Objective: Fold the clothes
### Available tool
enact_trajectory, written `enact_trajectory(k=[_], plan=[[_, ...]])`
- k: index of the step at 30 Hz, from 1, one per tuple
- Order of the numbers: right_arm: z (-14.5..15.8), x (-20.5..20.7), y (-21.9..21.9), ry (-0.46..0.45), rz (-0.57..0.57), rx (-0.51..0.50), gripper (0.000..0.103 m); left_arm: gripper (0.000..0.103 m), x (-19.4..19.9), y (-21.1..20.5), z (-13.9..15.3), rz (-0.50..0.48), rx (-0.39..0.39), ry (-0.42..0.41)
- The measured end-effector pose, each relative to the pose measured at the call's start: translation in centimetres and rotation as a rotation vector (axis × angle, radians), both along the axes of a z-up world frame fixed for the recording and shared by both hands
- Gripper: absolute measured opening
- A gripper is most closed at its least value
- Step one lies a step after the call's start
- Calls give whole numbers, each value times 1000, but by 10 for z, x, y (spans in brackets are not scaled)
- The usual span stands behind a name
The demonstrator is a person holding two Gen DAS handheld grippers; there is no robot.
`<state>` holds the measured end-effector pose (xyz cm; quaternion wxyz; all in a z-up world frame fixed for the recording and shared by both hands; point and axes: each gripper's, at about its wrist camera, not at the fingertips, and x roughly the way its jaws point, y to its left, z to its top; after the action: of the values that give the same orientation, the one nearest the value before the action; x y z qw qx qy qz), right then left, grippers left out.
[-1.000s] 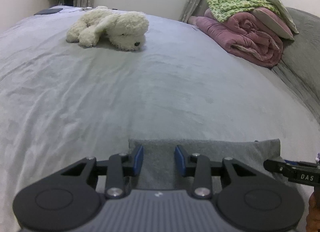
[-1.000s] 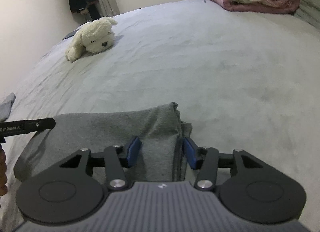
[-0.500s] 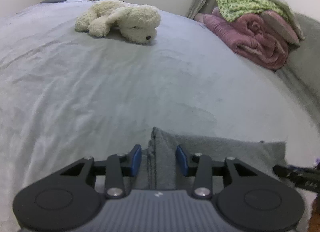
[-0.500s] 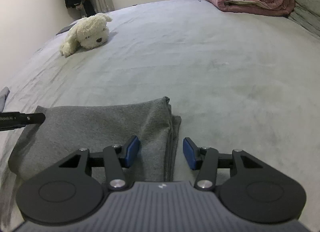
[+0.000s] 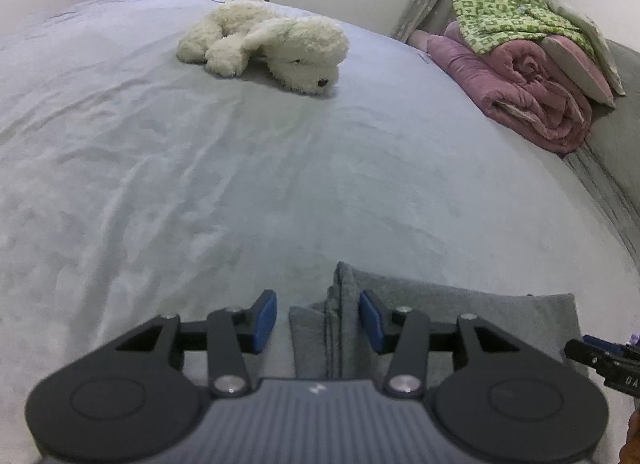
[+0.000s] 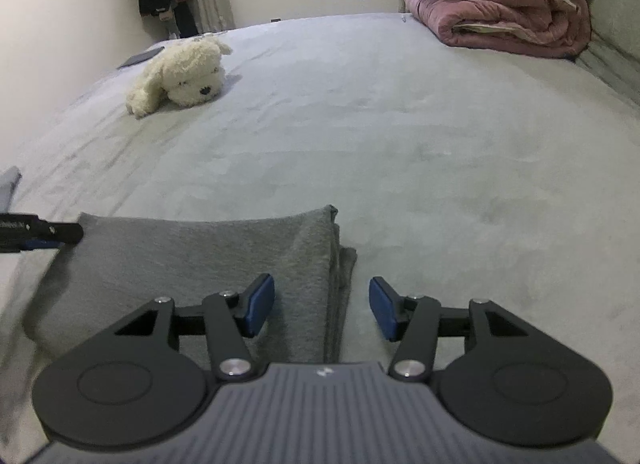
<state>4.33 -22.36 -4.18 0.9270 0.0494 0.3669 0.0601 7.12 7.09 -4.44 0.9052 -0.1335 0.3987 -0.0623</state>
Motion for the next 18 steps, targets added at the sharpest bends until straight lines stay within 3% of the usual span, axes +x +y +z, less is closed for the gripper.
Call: enact_trajectory(k=[6, 9, 13, 18], plan=[[7, -5, 0, -23, 17, -10, 55, 49, -10, 6, 5, 8, -28, 17], [9, -9, 9, -37, 80, 3, 55, 49, -20, -3, 9, -37, 15, 7], [11, -18, 28, -67, 172, 8, 53, 49, -29, -11, 11, -56, 155, -10], [7, -19, 42, -54, 223, -3, 32, 49, -33, -11, 10, -74, 173, -4]])
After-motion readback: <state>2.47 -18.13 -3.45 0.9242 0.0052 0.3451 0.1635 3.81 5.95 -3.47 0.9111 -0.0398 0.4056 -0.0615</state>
